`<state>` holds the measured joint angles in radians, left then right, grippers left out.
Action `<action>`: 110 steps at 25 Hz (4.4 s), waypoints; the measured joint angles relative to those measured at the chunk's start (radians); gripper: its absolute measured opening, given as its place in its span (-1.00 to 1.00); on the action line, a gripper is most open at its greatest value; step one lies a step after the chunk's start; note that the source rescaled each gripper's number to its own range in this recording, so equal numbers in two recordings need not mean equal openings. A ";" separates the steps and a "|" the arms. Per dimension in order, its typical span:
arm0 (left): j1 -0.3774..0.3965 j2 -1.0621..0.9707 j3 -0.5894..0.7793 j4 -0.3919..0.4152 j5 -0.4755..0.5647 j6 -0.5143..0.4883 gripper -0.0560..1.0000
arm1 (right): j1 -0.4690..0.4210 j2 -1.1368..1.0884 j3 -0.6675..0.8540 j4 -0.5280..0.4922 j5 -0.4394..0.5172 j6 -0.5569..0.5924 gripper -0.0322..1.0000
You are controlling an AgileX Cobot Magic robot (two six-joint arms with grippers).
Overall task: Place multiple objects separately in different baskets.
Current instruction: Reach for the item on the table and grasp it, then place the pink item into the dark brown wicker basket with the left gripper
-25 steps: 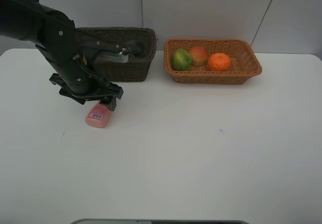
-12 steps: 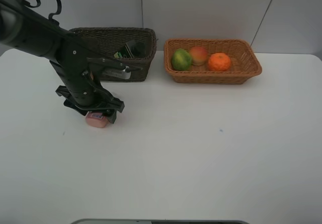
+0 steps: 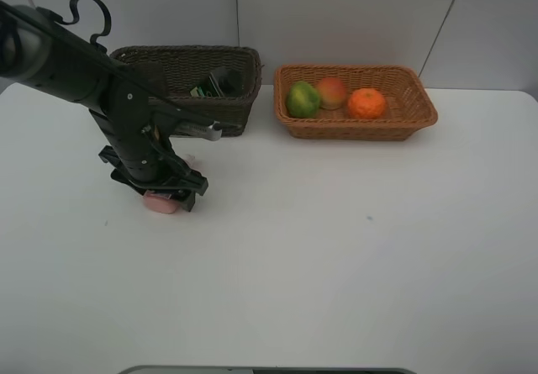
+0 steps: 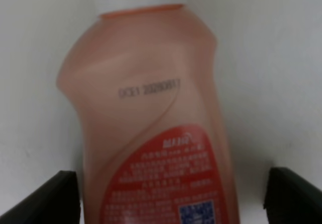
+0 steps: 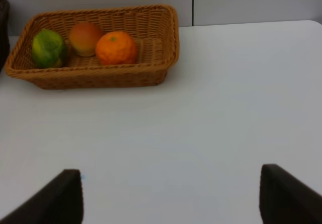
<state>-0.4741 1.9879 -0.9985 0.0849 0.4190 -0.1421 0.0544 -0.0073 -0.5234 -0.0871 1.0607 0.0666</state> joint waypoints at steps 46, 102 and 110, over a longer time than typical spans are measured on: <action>0.009 -0.288 -0.048 -0.007 0.077 -0.002 0.47 | 0.000 0.000 0.000 0.000 0.000 0.000 0.29; 0.142 0.012 -0.154 0.056 -0.614 0.047 0.49 | 0.000 0.000 0.000 0.000 0.000 0.000 0.29; 0.142 0.012 -0.155 0.056 -0.641 0.046 0.86 | 0.000 0.000 0.000 0.000 0.000 0.000 0.29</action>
<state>-0.3323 2.0002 -1.1536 0.1405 -0.2221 -0.0959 0.0544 -0.0073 -0.5234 -0.0871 1.0607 0.0666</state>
